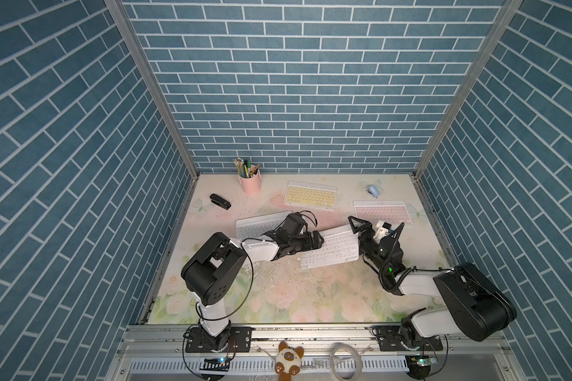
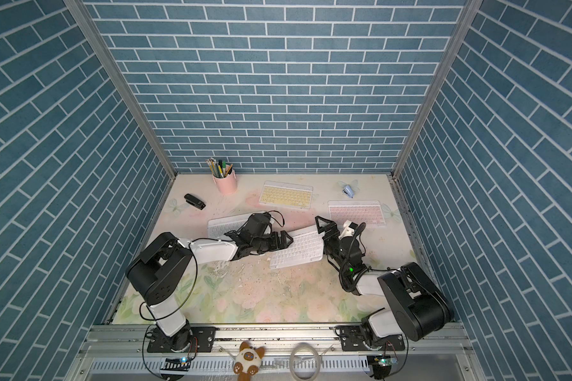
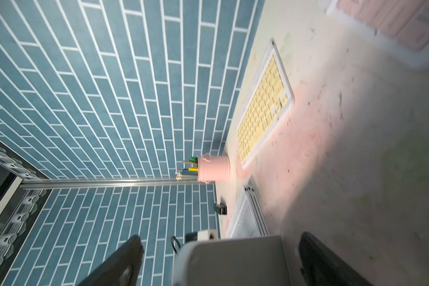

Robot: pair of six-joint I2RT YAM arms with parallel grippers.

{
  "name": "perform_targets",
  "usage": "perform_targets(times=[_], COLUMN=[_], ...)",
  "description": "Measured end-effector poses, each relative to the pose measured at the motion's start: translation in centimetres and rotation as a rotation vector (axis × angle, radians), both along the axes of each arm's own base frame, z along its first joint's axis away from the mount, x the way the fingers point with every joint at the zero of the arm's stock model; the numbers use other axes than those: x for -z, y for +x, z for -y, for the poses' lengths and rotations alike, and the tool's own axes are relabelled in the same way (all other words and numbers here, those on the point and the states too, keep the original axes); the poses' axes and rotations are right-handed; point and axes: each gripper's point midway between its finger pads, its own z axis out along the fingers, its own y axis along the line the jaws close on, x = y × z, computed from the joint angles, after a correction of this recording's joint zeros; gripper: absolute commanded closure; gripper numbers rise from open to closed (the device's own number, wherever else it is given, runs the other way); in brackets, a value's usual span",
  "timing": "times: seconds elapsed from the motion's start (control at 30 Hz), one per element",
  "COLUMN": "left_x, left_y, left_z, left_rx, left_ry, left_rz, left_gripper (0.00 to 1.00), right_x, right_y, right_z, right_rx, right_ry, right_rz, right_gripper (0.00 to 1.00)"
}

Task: Stack the numeric keypads
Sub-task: Pick up the numeric keypad from the center of the board.

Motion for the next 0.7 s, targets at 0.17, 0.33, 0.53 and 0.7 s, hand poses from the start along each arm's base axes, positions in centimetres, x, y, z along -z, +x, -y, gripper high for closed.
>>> perform_targets(times=[0.17, 0.33, 0.53, 0.7], left_x=[-0.7, -0.7, -0.9, -0.9], left_y=[0.0, 0.0, -0.5, -1.4], left_z=[0.6, 0.6, 0.7, 1.1], left_rx=[0.017, 0.018, 0.033, 0.060], left_ry=[-0.036, -0.038, -0.047, -0.054], left_rz=[0.011, 0.010, 0.002, -0.012], left_gripper=[0.00, 0.00, 0.00, 0.00], right_x=[0.2, 0.2, -0.2, -1.2], right_y=[-0.2, -0.5, -1.4, -2.1], right_z=[-0.8, -1.0, -0.9, -0.3], right_rx=[-0.042, -0.062, -0.089, -0.107], right_ry=[0.004, 0.002, -0.062, -0.148], right_rz=[-0.028, -0.044, -0.070, -0.069], right_gripper=[0.03, 0.04, 0.06, 0.09])
